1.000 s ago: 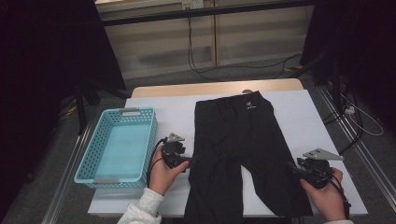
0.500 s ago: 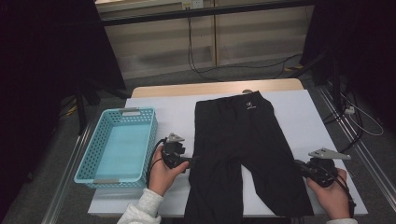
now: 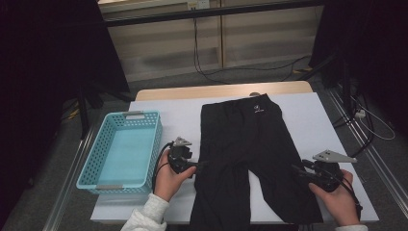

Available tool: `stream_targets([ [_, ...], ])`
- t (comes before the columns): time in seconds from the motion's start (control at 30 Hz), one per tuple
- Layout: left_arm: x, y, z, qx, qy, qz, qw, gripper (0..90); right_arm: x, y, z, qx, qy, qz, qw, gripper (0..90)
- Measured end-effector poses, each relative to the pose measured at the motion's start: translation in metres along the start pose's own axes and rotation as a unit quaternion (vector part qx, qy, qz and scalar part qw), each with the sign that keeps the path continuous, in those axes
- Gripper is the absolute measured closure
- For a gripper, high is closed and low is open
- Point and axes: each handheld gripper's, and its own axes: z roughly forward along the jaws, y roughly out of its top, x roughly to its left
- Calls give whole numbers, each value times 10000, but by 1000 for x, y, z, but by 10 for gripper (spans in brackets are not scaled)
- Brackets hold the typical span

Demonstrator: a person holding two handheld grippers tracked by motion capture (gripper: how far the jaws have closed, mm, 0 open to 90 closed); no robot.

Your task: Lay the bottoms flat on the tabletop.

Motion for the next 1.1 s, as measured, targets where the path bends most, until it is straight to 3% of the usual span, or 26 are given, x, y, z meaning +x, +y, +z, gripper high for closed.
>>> stream_targets([
  [0.23, -3, -2, -3, 19, -18, 33, 10000, 186, 7, 5, -1, -137, 53, -35, 9999, 334],
  [0.5, -7, -6, -5, 6, 34, 31, 10000, 176, 14, 11, -5, -338, 52, -52, 9994, 257],
  [0.93, -5, -10, -12, -30, 53, -36, 10000, 162, 26, 22, 7, -389, 199, -153, 9989, 218],
  [1.1, -9, -6, -8, -42, -35, 45, 10000, 161, 27, 22, 10, -353, 281, -175, 9988, 212],
])
